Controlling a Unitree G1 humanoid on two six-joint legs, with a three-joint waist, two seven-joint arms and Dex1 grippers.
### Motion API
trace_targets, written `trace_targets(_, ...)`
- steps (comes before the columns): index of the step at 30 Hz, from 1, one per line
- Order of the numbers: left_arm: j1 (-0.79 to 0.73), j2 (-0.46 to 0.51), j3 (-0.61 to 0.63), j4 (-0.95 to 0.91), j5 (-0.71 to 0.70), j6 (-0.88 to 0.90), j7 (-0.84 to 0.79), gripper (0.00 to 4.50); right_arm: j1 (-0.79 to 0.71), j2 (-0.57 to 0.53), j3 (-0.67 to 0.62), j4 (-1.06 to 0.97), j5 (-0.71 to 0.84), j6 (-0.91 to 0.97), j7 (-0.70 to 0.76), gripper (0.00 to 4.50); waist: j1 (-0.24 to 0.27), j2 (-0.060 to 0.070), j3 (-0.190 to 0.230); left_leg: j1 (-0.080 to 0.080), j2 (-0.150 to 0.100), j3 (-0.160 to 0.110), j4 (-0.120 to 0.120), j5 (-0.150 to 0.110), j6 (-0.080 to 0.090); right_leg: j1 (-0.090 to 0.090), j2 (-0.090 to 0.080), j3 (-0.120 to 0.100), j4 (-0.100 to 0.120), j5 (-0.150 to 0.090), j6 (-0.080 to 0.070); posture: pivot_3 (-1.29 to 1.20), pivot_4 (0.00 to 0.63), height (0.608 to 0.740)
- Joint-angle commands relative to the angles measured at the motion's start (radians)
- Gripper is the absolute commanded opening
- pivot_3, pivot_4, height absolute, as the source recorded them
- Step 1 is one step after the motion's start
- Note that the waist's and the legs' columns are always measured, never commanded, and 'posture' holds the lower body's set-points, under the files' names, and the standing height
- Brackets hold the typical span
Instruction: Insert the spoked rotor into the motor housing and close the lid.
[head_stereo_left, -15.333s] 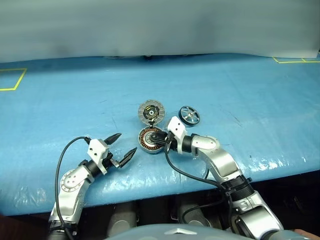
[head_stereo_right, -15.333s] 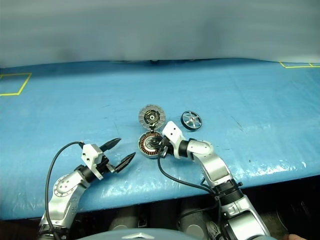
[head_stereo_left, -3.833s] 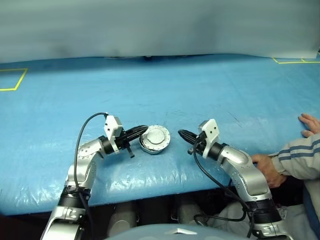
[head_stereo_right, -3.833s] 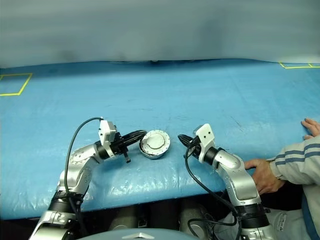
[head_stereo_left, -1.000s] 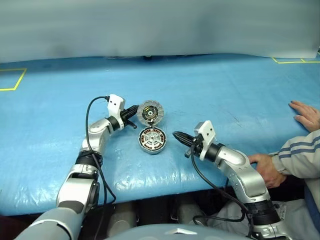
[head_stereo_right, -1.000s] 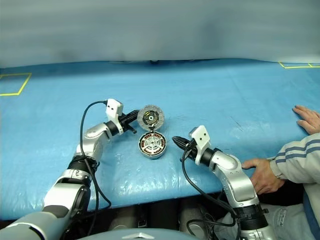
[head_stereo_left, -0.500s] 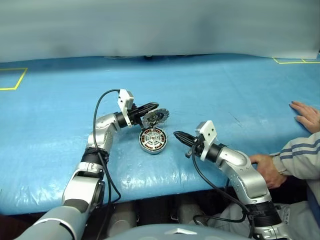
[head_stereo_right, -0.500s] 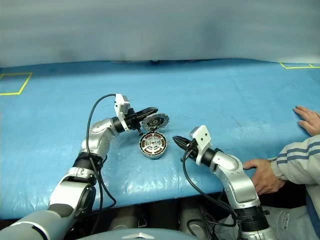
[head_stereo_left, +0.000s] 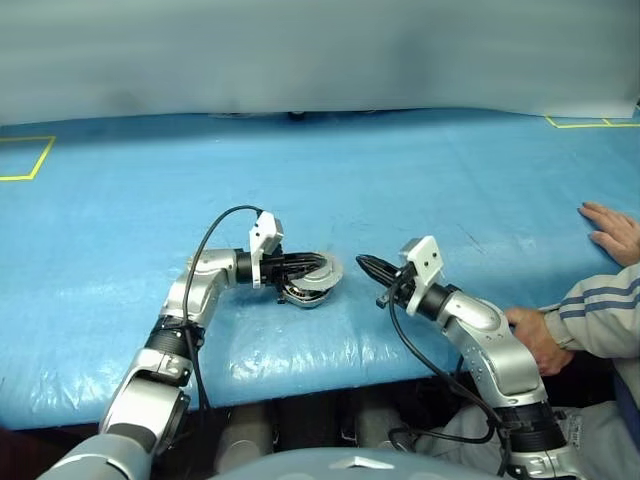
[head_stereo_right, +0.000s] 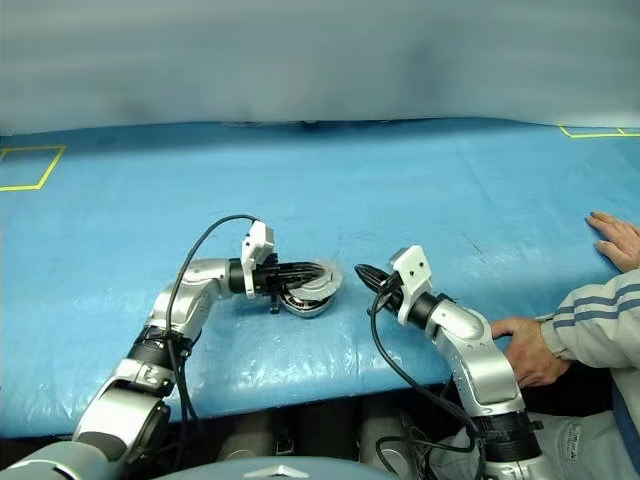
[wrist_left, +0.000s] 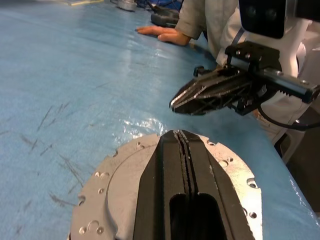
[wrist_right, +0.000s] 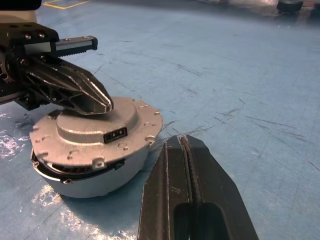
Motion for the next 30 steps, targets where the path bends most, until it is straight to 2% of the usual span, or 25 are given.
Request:
trace_targets(1, 0.012, 0.011, -0.011, -0.04, 0.017, -0.004, 0.017, 0.01, -0.012, 0.0, -0.021, -0.022, 0.008, -0.028, -0.004, 0.0, 0.0, 0.0, 0.0, 0.0, 0.0, 0.0, 0.0, 0.0, 0.0, 0.0, 0.0, 0.0, 0.0, 0.0, 0.0, 0.0, 0.15, 0.74)
trace_targets(7, 0.071, 0.018, -0.008, -0.066, 0.023, -0.013, 0.067, 0.01, -0.021, 0.009, -0.006, -0.009, -0.001, -0.037, -0.006, 0.0, 0.0, 0.0, 0.0, 0.001, 0.001, 0.0, 0.0, 0.0, 0.0, 0.0, 0.0, 0.0, 0.0, 0.0, -0.001, 0.0, 0.15, 0.74)
trace_targets(14, 0.117, -0.014, 0.088, -0.16, -0.103, -0.044, 0.08, 0.01, -0.034, 0.029, 0.021, -0.011, 0.027, -0.009, 0.014, 0.0, -0.001, 0.001, 0.0, 0.001, 0.001, 0.0, 0.0, 0.0, 0.0, 0.0, 0.0, 0.0, 0.0, 0.0, -0.001, 0.0, 0.15, 0.74)
trace_targets(17, 0.16, 0.014, 0.138, -0.236, -0.168, -0.037, 0.056, 0.01, -0.043, 0.039, 0.039, -0.018, 0.035, 0.005, 0.026, 0.0, -0.003, 0.001, 0.0, 0.0, 0.001, 0.0, 0.0, 0.0, 0.0, 0.0, 0.0, 0.0, 0.0, 0.0, 0.0, 0.0, 0.15, 0.74)
trace_targets(22, 0.278, 0.074, 0.184, -0.338, -0.168, -0.14, 0.034, 0.01, -0.071, 0.037, 0.089, 0.0, -0.02, -0.044, 0.041, 0.0, -0.002, 0.001, -0.001, 0.001, 0.001, 0.0, 0.0, 0.0, 0.0, 0.0, 0.0, 0.0, 0.001, -0.001, -0.002, 0.0, 0.15, 0.74)
trace_targets(25, 0.345, 0.089, 0.212, -0.367, -0.167, -0.184, 0.051, 0.0, -0.088, 0.04, 0.123, 0.016, -0.049, -0.059, 0.044, 0.6, 0.0, 0.001, 0.0, 0.001, 0.001, 0.0, 0.0, 0.0, 0.0, 0.0, -0.001, 0.001, 0.0, -0.003, -0.005, 0.0, 0.15, 0.74)
trace_targets(30, 0.458, 0.09, 0.218, -0.396, -0.142, -0.241, 0.102, 0.0, -0.122, 0.054, 0.168, 0.054, -0.094, -0.087, 0.043, 2.23, 0.0, 0.001, 0.0, 0.001, 0.001, 0.0, 0.0, 0.0, 0.0, 0.0, -0.001, 0.0, 0.0, -0.003, -0.006, 0.0, 0.15, 0.74)
